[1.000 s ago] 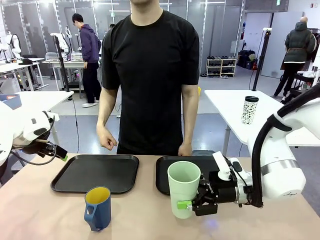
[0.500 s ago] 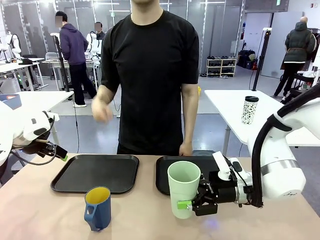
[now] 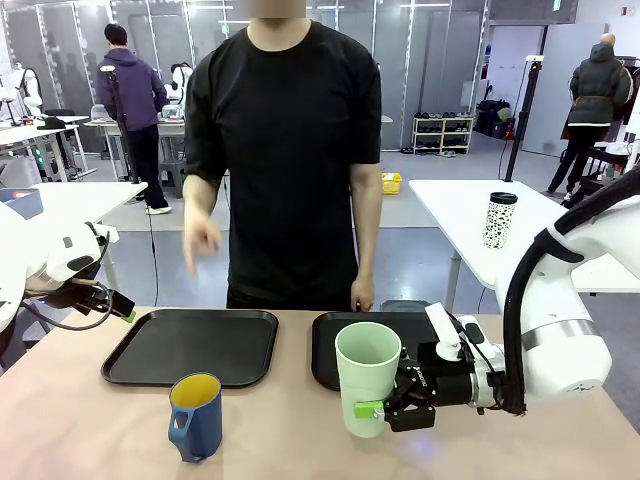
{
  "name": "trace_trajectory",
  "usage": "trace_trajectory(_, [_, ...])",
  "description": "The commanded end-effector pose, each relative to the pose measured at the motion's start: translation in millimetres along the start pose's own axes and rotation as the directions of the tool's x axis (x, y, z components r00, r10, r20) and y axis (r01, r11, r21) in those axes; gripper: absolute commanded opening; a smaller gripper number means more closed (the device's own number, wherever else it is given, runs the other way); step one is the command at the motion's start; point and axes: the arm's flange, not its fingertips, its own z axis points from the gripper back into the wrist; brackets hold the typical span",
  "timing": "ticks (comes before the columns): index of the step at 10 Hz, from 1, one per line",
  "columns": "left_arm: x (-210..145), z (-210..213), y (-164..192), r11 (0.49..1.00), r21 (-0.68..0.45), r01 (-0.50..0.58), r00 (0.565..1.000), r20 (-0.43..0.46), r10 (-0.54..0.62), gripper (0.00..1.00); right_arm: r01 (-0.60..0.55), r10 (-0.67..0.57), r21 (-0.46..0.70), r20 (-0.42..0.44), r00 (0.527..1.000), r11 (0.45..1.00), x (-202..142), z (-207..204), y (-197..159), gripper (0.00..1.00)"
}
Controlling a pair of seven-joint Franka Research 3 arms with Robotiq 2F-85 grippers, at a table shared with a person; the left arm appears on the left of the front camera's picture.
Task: Sort and store the cups by type.
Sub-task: Place the picked Reusable plastic cup into the Flat Tray indicated by the person.
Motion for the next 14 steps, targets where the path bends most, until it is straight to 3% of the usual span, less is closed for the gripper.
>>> trace_trajectory(1, [0.9, 0.3, 0.3, 1.0, 0.001, -0.001, 1.0, 0.002, 0.001, 1.0, -0.003, 0.003, 0.004, 0.005, 1.0, 1.0, 1.5, -0.6, -0.3, 0.57])
trace_trajectory(9, [0.9, 0.3, 0.3, 1.0, 0.001, -0.001, 1.0, 0.002, 0.001, 1.0, -0.003, 0.003, 0.004, 0.005, 1.0, 1.0, 1.5, -0.6, -0.3, 0.57])
trace_trajectory(10, [0.9, 0.3, 0.3, 1.0, 0.001, -0.001, 1.0, 0.002, 0.001, 1.0, 0.0, 0.0, 0.0, 0.0, 1.0, 1.0, 0.0, 0.0, 0.0, 0.85])
trace_trajectory(14, [0.9, 0.3, 0.3, 1.0, 0.001, -0.001, 1.0, 0.002, 0.001, 1.0, 0.016, -0.019, -0.08, -0.041, 0.999, 0.997, 14.0, -24.5, -35.5, 0.85])
